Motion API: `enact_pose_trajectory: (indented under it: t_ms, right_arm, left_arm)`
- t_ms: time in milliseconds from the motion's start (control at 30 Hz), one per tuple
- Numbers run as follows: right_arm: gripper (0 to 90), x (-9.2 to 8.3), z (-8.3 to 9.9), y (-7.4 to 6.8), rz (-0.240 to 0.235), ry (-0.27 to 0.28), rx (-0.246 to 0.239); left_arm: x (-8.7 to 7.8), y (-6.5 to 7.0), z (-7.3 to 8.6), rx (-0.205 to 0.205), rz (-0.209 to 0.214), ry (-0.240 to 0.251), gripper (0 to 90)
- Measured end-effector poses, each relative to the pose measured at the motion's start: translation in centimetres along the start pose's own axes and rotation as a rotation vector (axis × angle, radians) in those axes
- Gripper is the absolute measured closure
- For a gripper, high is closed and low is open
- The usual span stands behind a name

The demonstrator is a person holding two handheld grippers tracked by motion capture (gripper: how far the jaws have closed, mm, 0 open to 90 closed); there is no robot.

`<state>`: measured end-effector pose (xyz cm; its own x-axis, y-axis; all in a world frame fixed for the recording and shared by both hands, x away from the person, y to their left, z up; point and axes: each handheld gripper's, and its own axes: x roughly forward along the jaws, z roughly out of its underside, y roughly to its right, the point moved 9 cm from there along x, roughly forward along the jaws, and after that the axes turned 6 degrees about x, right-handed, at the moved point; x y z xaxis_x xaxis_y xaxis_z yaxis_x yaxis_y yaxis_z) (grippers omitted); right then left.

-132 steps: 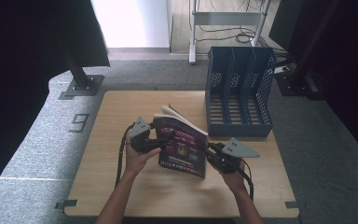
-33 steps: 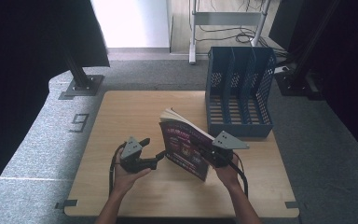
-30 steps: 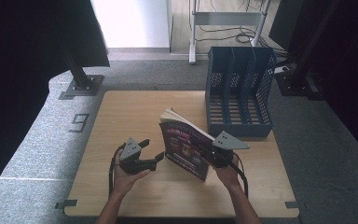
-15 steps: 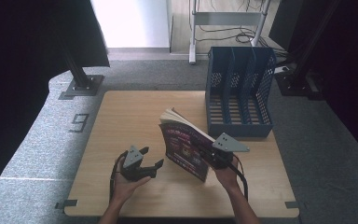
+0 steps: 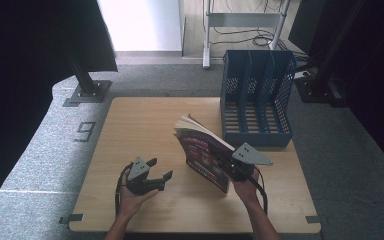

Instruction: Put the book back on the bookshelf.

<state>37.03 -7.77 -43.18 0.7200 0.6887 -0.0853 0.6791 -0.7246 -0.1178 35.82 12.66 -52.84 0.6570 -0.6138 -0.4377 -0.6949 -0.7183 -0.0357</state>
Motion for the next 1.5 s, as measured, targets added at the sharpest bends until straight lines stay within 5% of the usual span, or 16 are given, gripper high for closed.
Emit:
enact_pose_trajectory:
  t_ms: [767,1500]
  right_arm:
    - [81.2,-0.8,-1.3,0.9,0.029,0.053,0.016]
    - [81.3,-1.7,-5.0,3.1,0.107,0.076,0.056]
  left_arm:
    - [0.3,0.5,0.6,0.012,0.013,-0.044,22.0]
    - [0.6,1.0,0.9,0.002,0.035,-0.077,21.7]
